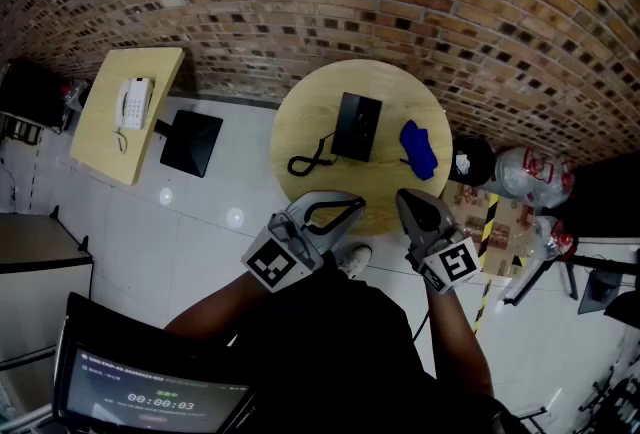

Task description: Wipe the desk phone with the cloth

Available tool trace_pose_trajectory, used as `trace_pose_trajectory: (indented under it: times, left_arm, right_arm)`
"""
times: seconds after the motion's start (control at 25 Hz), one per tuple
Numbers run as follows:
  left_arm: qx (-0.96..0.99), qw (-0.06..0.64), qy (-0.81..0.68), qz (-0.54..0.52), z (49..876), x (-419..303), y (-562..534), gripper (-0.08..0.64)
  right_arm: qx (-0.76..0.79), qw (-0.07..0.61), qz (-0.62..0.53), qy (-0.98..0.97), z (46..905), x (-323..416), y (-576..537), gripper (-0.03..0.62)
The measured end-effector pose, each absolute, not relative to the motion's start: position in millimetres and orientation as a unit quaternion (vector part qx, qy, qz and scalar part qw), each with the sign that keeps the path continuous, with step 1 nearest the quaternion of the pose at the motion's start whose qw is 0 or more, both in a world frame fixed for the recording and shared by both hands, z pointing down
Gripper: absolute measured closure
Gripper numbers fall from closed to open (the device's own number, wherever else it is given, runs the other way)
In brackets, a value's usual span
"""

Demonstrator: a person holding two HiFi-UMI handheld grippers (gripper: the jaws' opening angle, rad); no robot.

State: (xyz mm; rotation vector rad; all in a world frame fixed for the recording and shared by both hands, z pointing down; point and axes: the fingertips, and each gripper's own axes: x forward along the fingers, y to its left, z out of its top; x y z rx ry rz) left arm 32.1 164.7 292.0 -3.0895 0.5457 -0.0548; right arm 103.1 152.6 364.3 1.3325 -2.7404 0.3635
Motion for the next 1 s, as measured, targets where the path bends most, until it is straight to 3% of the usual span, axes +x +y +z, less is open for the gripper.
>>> trace_pose_trajectory:
  times: [0.16,0.72,1.0]
  left_arm:
    - [-0.986,0.062,0.155,-0.019,295.5,37.5,133.9,0.557]
    - [-0.992,0.025,0.121,-0.037,358.5,43.9,65.0,0.551]
    - [-0.993,-0.001,0.111,-0.046,384.1,40.3,45.4,0.551]
  right_arm:
    - [0.475,0.061,0.131,-0.868,411.4,138.2,107.0,0.591]
    - [0.57,0.179,0.242,-0.764,576.6,223.1,38.8,0.557]
    - [0.567,0.242,0.29,-0.732,647.0,242.1,10.5,0.449]
